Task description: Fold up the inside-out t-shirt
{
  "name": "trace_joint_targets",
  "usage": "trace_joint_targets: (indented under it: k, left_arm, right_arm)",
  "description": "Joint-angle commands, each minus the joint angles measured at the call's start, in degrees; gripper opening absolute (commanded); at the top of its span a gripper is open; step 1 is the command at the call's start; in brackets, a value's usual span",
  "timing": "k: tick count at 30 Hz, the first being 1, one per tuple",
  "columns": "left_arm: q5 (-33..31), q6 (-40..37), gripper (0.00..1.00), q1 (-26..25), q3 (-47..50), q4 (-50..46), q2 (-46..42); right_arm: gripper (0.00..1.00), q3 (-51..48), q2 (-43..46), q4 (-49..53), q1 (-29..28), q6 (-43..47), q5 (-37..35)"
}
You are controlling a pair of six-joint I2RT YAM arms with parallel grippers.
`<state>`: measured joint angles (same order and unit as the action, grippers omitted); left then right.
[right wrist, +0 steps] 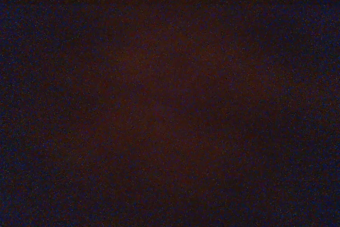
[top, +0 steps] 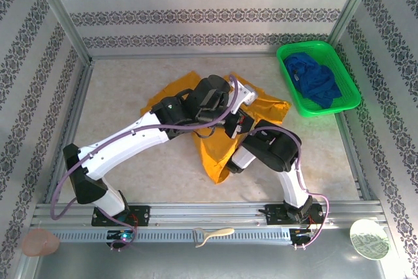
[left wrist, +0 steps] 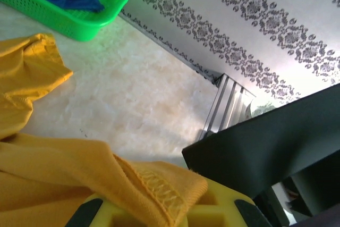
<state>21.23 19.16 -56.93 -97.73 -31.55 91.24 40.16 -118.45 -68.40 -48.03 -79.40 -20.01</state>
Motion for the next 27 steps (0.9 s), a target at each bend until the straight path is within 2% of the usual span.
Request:
trace_joint_targets:
  k: [1,5,8,10,13,17,20,23,27]
  left_arm:
    - [5.8,5.1,0.0,-7.5,1.9,9.3,-3.9]
    - [-1.8,7.8,0.0,-8.4,8.8,16.8,-10.8]
    - [-9.7,6.9,0.0,-7.7,12.6,17.7,-16.3]
    - [-11.3,6.9,0.0,-6.5,13.7,18.7,-18.6]
    - [-10.2,6.8,0.0,-5.6,12.6,19.3,-18.6]
    - [-4.5,8.8,0.0,-5.6,8.9,20.6,-14.2]
    - [0.6,13.1,0.0,-5.8,7.7,24.8,-10.9]
    - [3.6,17.7,0.0,-7.2,7.9,31.0,-9.0]
    - [4.3,19.4,0.0,-10.8,7.0,37.4,-8.2]
  right_arm:
    - [0.0,2.6,0.8,1.7,3.9,0.1,1.9]
    - [0.0,3.4,0.6,-2.4,8.2,1.2,5.7]
    - [0.0,3.6,1.7,-4.1,11.0,2.8,10.1]
    - [0.01,3.6,3.1,-3.6,11.7,4.4,11.2]
    - [0.01,4.4,3.5,-2.7,11.9,5.2,12.1]
    - [0.01,6.0,1.8,-2.7,11.4,4.8,10.8]
    - [0.03,6.7,0.1,-2.8,11.1,3.9,8.2]
    - [0.16,7.2,-1.2,-3.0,11.6,2.5,6.7]
    - [0.45,7.5,-1.8,-3.0,13.2,0.7,6.2]
